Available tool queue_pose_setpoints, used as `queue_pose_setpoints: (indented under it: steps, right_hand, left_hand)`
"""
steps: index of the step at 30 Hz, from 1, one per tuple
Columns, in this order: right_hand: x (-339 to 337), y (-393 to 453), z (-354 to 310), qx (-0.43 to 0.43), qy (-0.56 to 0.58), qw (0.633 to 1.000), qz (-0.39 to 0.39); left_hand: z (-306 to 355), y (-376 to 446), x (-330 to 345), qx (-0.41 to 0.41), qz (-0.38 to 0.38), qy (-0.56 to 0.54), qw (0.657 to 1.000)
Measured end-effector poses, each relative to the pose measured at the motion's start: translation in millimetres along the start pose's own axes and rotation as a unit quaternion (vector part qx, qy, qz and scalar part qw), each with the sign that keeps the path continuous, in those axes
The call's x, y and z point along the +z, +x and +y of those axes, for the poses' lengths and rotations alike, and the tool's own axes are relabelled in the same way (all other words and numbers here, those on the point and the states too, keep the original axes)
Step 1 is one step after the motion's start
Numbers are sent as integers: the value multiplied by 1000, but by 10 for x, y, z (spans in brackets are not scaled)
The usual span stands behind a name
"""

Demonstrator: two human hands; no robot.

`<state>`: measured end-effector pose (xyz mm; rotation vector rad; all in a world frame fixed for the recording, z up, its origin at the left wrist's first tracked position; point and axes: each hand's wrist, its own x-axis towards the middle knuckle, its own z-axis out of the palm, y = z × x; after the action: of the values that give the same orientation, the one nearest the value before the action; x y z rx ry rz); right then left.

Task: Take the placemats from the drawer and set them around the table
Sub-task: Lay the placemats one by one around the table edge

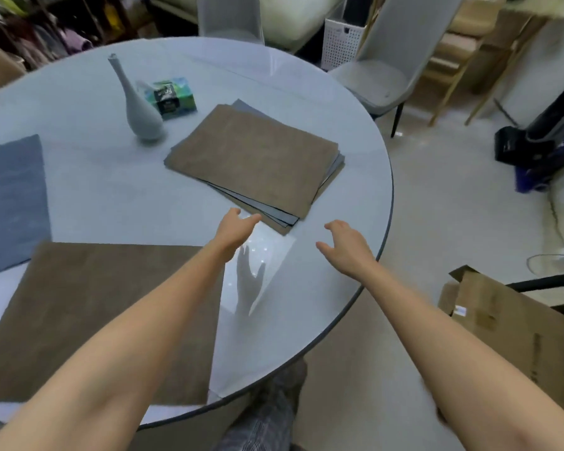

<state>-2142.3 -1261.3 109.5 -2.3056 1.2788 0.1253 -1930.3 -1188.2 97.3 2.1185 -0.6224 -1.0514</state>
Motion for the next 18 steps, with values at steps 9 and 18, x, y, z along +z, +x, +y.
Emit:
queue_pose_setpoints:
  steps: [9, 18]
  right_hand:
    - [-302, 1234, 182, -63, -57, 995, -47]
    - [-115, 2236, -56, -191, -66, 969, -146]
  left_hand:
    - [343, 1079, 238, -171, 97, -309, 931]
    - [371, 1567, 161, -208, 257, -369, 868]
